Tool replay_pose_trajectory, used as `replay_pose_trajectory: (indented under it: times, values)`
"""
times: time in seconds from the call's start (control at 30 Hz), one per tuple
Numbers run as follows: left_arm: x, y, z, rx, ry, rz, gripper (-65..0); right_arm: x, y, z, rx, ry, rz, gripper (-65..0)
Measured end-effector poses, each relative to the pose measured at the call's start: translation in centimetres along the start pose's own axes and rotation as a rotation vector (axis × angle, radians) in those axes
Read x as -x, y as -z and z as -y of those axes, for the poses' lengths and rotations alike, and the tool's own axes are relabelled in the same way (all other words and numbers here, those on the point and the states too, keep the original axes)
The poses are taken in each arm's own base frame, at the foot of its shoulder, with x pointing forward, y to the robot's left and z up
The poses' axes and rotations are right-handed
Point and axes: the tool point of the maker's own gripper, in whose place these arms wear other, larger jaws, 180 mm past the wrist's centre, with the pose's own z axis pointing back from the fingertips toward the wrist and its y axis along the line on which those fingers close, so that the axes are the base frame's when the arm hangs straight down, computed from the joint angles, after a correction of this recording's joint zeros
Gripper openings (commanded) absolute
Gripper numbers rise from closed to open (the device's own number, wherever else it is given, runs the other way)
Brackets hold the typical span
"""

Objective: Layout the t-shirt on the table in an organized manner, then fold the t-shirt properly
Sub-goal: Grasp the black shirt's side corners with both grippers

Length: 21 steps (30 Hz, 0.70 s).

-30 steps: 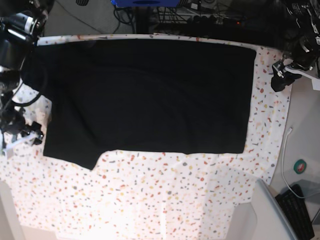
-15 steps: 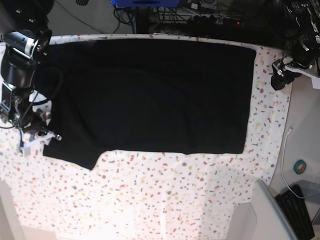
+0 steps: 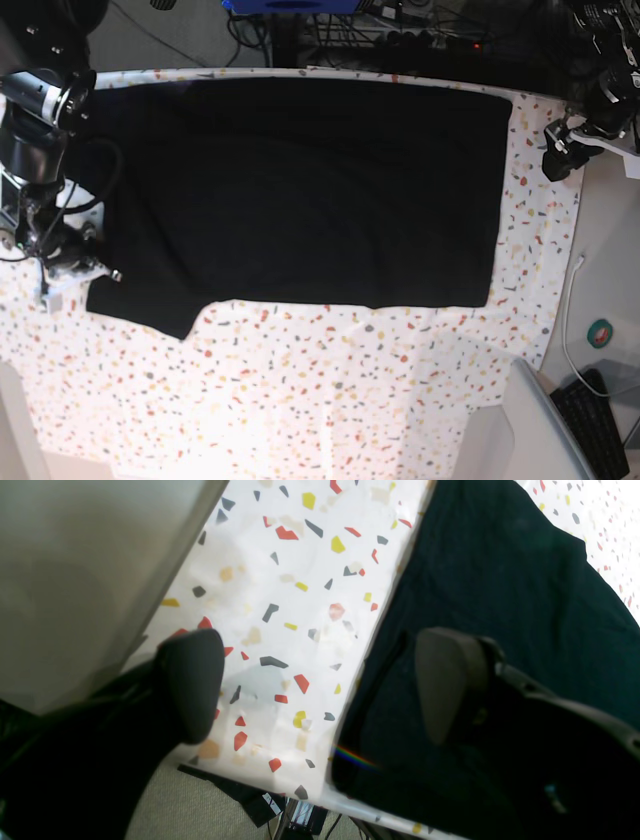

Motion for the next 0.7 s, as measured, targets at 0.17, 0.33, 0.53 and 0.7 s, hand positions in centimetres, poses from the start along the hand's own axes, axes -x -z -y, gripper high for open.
replay_pose_trajectory:
  times: [0.17,0.33,0.53,0.7]
  values:
    - [0.9,1.9,1.8,-0.006,0.131,-0.078,-8.1,-0.3,-0.1,-0.1,-0.003,-0.001,-0.002,-65.0]
    - [-2.4,5.8,4.4,-0.013,0.247,-0.062,-8.1,-2.0,-1.7,-0.2,0.017,-0.062,0.004,-65.0]
    - [-2.3,11.9,8.3,0.032,0.281,-0.171,-8.1,-3.9,-4.6,-1.9,0.018,-0.154,0.079,-65.0]
    - [-2.8,15.8,10.8,0.068,0.246,-0.232,-8.1,-4.6,-6.2,-2.1,0.039,-0.19,0.11,-65.0]
